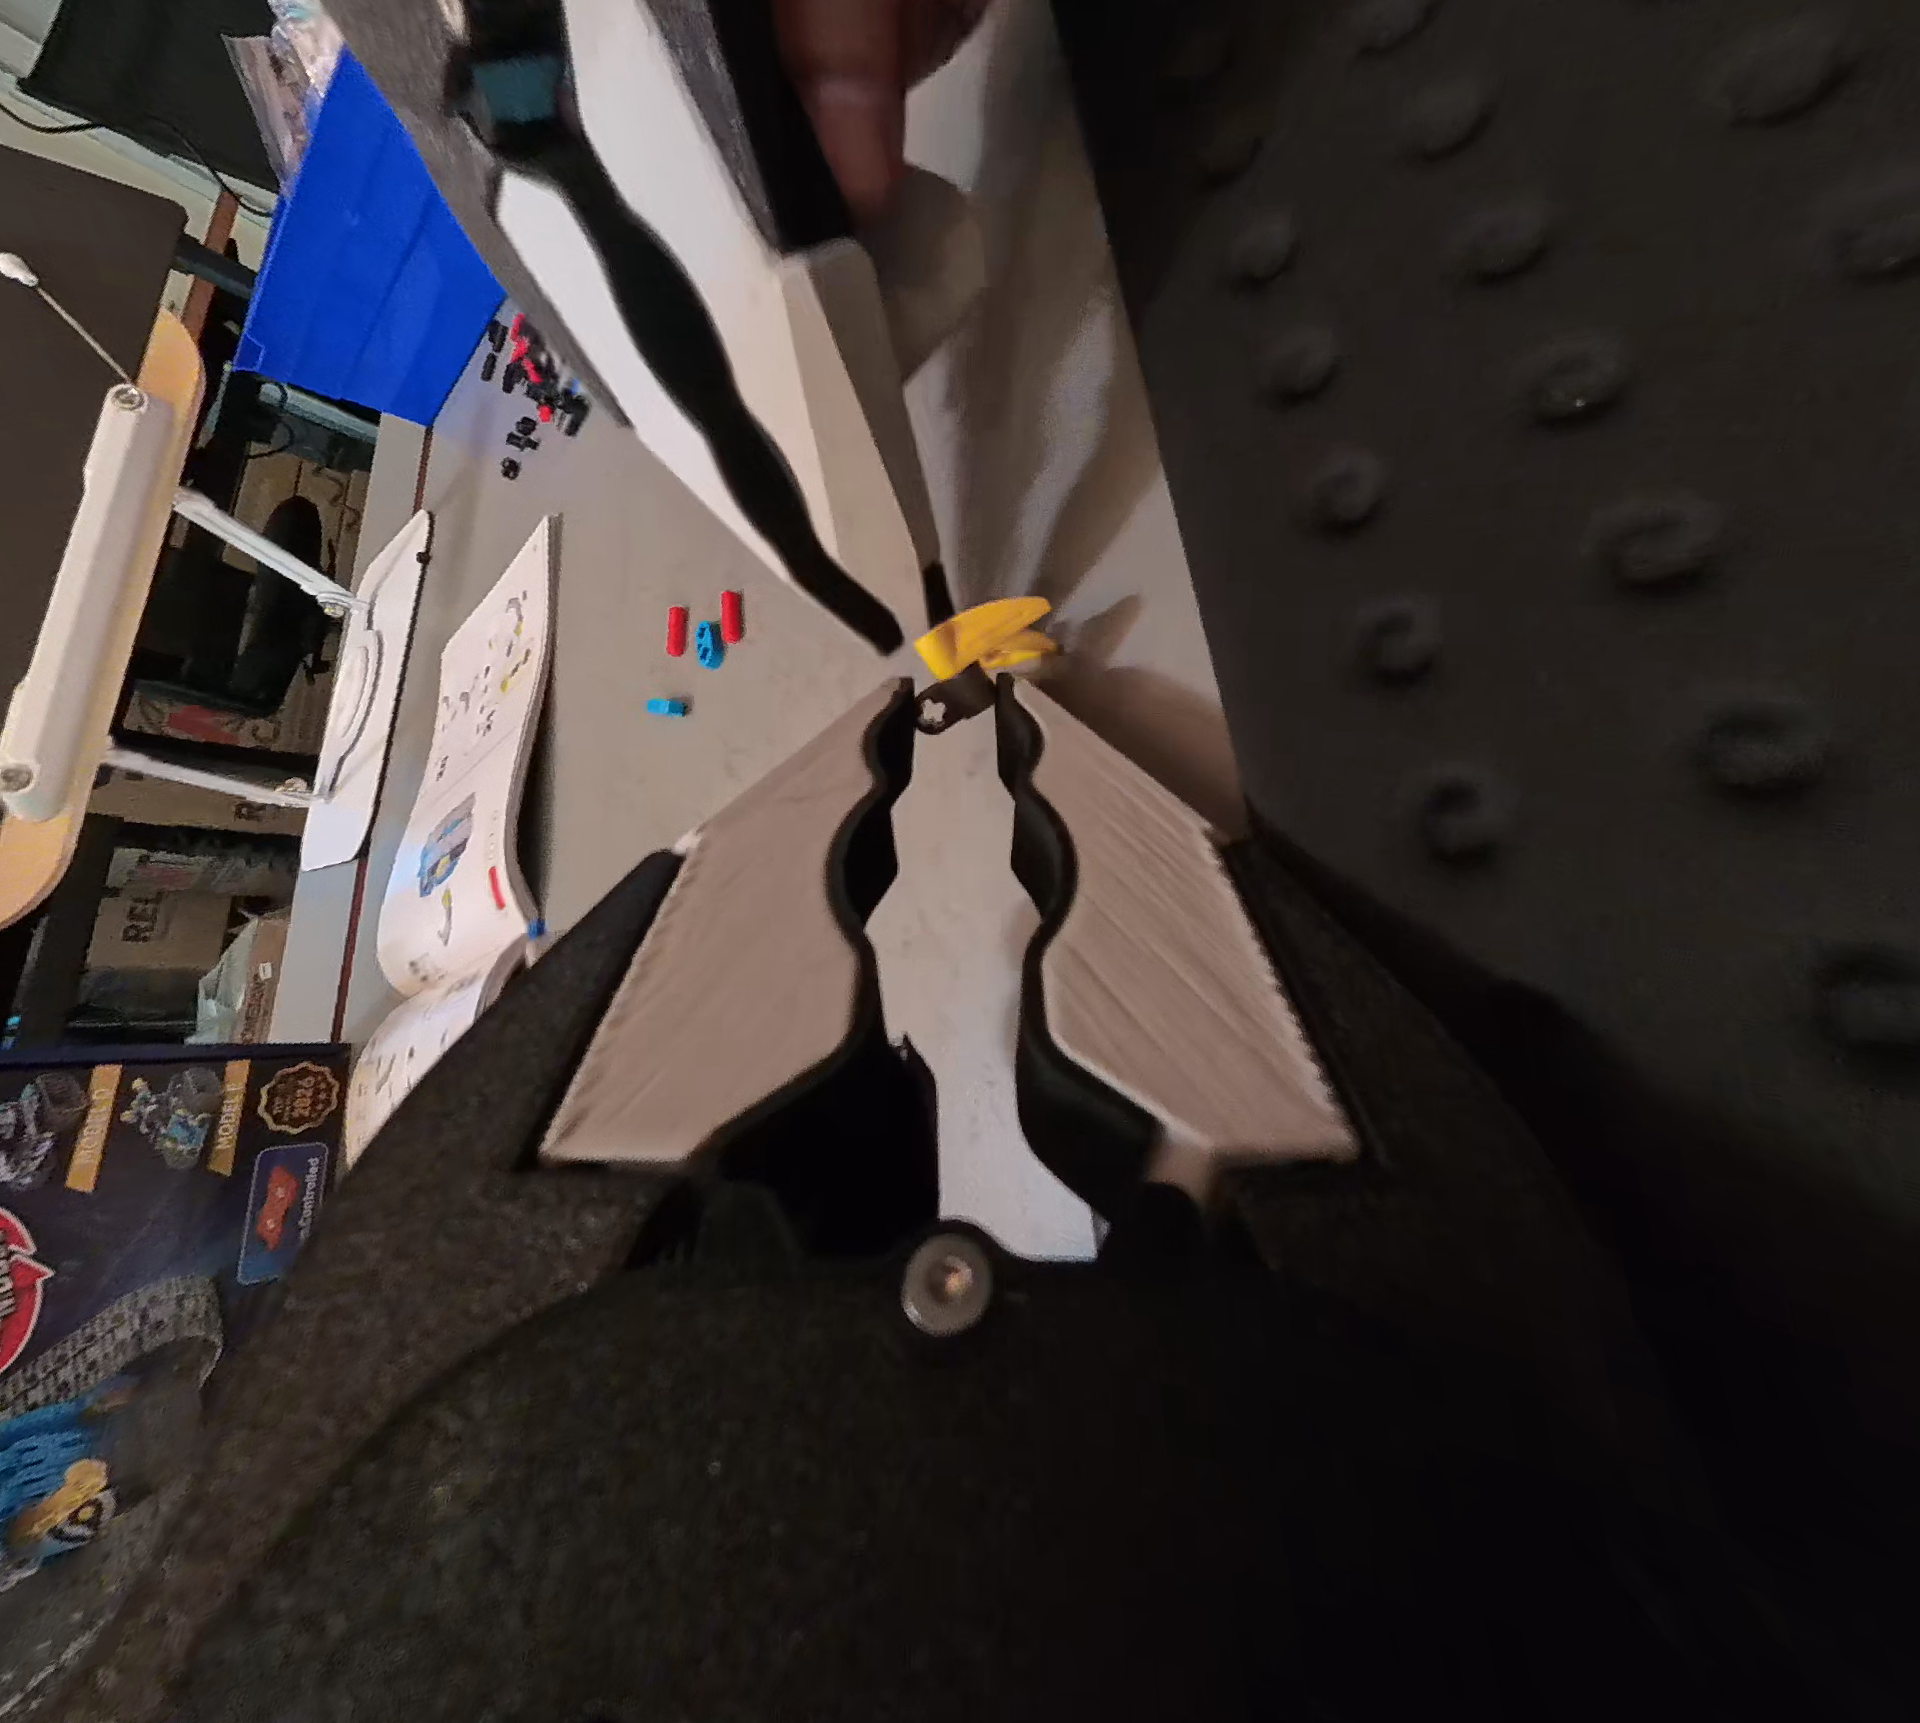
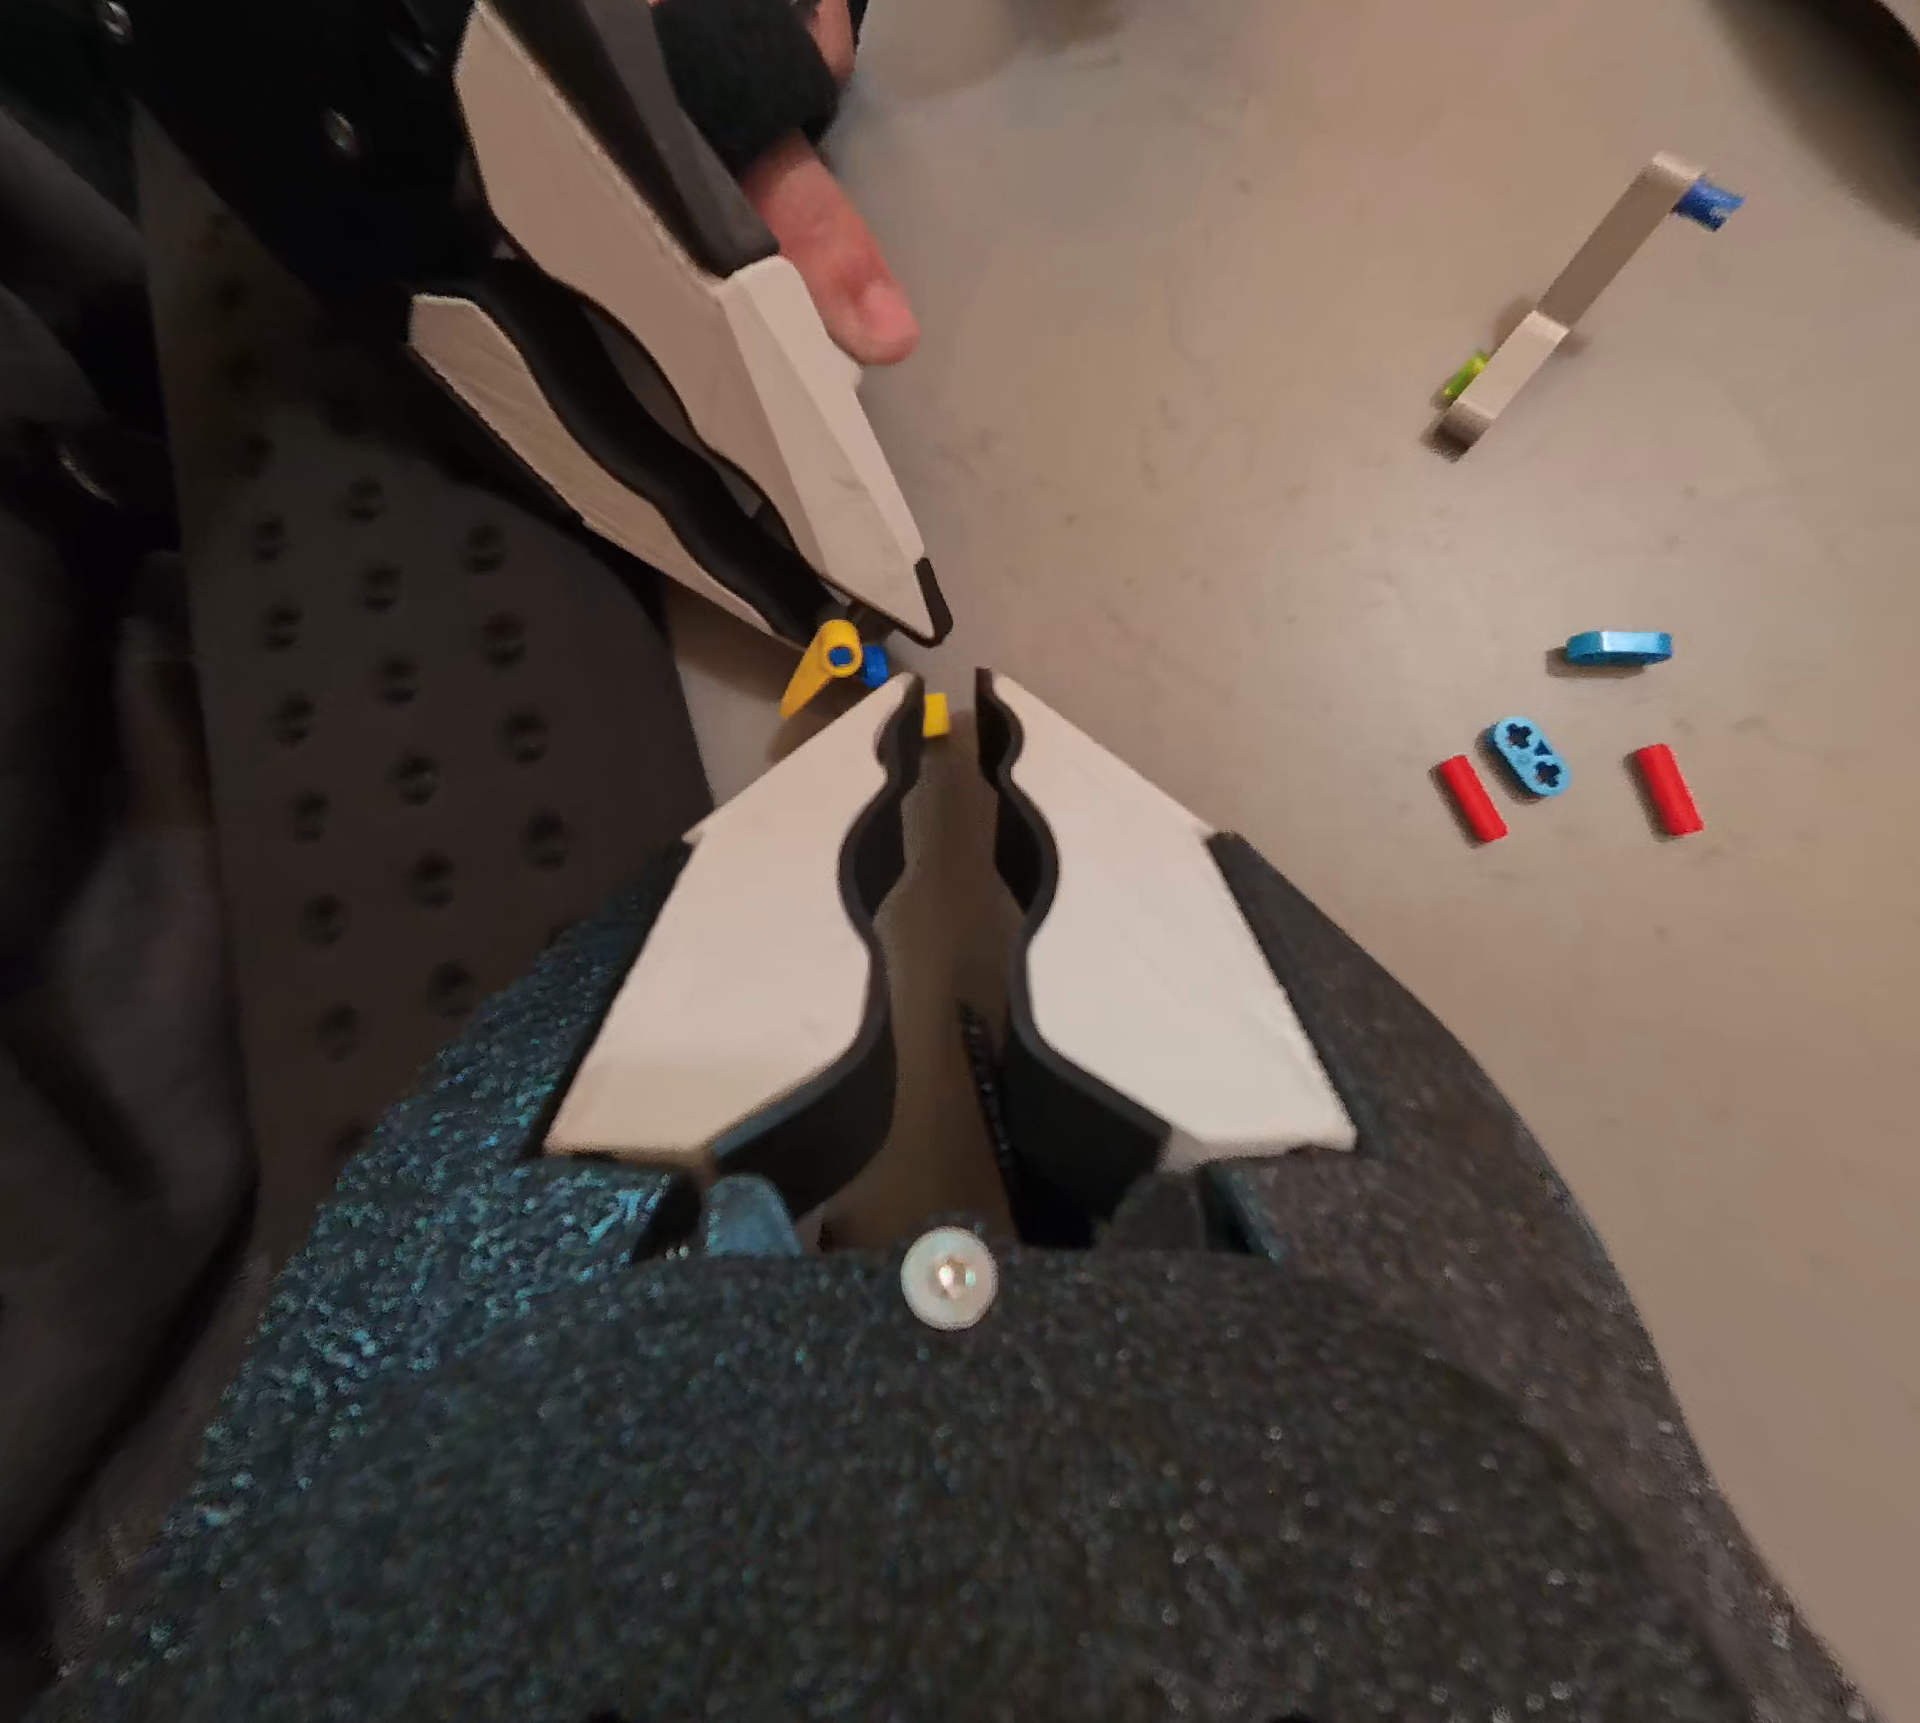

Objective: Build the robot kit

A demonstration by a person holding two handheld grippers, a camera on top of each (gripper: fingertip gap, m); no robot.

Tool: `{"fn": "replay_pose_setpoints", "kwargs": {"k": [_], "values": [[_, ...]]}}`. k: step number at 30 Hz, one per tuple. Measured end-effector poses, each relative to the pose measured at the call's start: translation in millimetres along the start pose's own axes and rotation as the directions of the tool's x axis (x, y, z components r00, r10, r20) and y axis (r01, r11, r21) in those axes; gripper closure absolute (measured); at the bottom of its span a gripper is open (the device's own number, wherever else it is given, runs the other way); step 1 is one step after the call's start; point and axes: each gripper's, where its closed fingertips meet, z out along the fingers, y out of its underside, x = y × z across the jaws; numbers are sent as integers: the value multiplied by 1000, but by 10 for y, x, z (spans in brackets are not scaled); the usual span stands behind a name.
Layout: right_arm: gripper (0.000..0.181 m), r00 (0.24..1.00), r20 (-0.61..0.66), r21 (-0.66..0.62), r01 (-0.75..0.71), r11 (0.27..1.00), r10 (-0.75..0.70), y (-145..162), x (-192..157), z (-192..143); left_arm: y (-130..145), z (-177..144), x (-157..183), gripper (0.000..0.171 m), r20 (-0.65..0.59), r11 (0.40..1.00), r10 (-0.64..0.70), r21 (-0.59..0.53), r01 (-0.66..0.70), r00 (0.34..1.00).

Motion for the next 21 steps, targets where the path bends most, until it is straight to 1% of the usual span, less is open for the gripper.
{"fn": "replay_pose_setpoints", "kwargs": {"k": [3, 5, 6, 8, 9, 10, 11, 12, 13, 17, 19, 20, 21], "values": [[171, 999, -37, 13, -16, 1000, 16, -19, 2, -118, 92, -88, -33, 157, 27, 1000, -11, -12, 11, 1000], [168, 997, -53, -32, -57, 998, 55, 49, -28, -132, 158, -149, -65, 157, 44, 999, -32, -22, 33, 999], [163, 995, -65, -55, -84, 995, 81, 85, -45, -113, 171, -171, -83, 157, 52, 999, -43, -21, 45, 998], [162, 980, -115, -57, -170, 984, 162, 102, -40, -45, 172, -191, -112, 156, 64, 998, -60, -16, 61, 996], [165, 965, -121, -50, -239, 970, 231, 103, -61, 4, 178, -189, -117, 156, 65, 998, -65, -19, 66, 996], [163, 944, -119, -38, -313, 949, 307, 99, -86, 52, 185, -186, -118, 156, 64, 998, -65, -23, 66, 996], [160, 926, -126, 8, -358, 934, 356, 55, -85, 60, 186, -185, -118, 157, 66, 998, -62, -24, 64, 996], [157, 914, -138, 26, -380, 924, 380, 59, -92, 74, 185, -185, -115, 156, 66, 998, -60, -24, 62, 996], [166, 910, -184, 42, -371, 928, 372, 78, -62, 66, 189, -183, -112, 156, 64, 998, -59, -27, 61, 996], [174, 916, -302, 13, -275, 961, 266, 78, -42, 48, 191, -178, -101, 157, 60, 998, -52, -31, 54, 997], [174, 905, -395, -53, -193, 980, 157, 127, 54, -25, 185, -182, -100, 156, 61, 998, -50, -27, 52, 997], [174, 887, -456, -113, -141, 984, 74, 183, 141, -108, 186, -183, -101, 157, 61, 998, -50, -27, 52, 997], [174, 852, -523, -190, -80, 979, -31, 245, 260, -230, 190, -183, -102, 157, 63, 998, -49, -29, 51, 997]]}}
